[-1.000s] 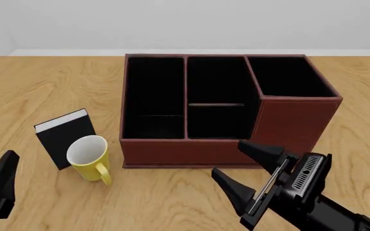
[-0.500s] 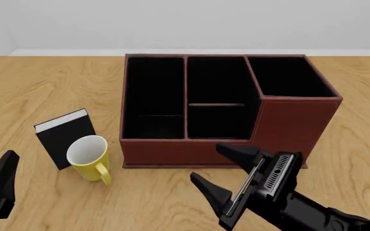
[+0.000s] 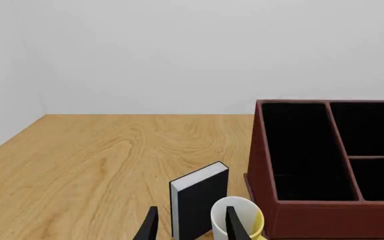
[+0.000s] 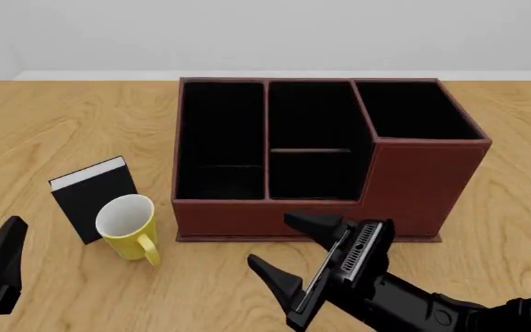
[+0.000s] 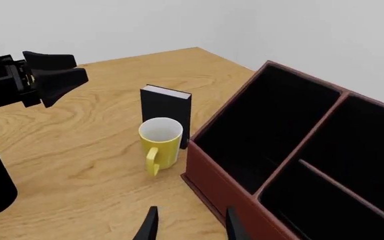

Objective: Pick up the yellow and white mug and place it to the right of the caddy.

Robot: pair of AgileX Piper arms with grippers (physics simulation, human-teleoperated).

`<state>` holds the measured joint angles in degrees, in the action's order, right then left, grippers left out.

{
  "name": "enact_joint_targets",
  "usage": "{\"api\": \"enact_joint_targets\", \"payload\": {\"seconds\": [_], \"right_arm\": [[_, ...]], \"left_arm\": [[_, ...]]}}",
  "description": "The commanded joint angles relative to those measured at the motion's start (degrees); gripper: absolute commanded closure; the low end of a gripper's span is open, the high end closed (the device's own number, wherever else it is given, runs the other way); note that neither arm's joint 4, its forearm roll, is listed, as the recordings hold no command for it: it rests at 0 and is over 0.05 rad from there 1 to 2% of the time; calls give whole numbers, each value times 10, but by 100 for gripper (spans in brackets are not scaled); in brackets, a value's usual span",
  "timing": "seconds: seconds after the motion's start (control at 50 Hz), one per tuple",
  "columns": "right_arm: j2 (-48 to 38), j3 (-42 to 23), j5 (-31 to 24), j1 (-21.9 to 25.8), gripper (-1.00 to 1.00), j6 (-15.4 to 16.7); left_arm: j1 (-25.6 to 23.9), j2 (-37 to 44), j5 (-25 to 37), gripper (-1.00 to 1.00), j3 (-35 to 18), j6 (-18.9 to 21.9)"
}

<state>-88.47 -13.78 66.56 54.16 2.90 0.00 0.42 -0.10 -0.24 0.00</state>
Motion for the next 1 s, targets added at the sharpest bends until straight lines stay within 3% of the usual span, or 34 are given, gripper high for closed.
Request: {"api": "enact_joint_targets", "payload": {"seconds": [0.02,1.0], "right_arm": [[-39,-18,12,6,-100,-1],[-160,-122,-2,23,-100,3]], "left_arm": [[0,0,0,-100,0,0],[0,0,0,-100,0,0]]}}
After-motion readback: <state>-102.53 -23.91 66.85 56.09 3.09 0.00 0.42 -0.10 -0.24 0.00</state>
